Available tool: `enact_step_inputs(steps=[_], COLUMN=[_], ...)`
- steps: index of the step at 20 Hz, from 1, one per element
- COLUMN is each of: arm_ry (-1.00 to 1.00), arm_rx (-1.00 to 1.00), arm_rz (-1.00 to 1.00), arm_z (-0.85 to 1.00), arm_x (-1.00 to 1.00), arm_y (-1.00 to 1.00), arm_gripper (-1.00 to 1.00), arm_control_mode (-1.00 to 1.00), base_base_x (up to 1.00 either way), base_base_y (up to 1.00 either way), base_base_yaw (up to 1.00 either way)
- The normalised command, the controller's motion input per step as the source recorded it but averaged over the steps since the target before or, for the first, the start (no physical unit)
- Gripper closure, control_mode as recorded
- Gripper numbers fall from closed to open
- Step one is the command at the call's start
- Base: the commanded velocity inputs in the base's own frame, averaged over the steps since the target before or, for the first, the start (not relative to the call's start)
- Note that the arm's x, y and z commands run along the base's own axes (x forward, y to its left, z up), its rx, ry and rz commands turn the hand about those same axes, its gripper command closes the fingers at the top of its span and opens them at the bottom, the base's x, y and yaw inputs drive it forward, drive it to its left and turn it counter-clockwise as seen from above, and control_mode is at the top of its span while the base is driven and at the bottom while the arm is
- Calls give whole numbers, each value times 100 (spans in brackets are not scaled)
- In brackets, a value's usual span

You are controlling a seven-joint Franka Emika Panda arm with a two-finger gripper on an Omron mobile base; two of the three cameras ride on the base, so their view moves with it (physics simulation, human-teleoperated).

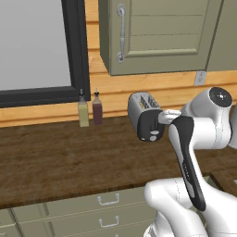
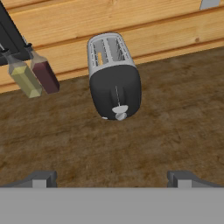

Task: Start the toaster. Once the lever pops up, take the bread to the plate on the dining counter.

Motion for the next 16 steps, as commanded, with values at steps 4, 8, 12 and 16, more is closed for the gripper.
enact_step_inputs(steps=[4, 8, 12, 16], arm_ry=[0, 0, 0, 0], arm_rx=[0, 0, 0, 0], arm_rz=[0, 0, 0, 0], arm_z=[0, 0, 0, 0], arm_x=[0, 0, 0, 0], arm_y=[0, 0, 0, 0], arm_gripper=[-100, -100, -100, -100], arm_control_mode=[-100, -100, -100, -100], base_base_x=[0, 0, 0, 0], base_base_y=[0, 0, 0, 0], base_base_yaw=[0, 0, 0, 0])
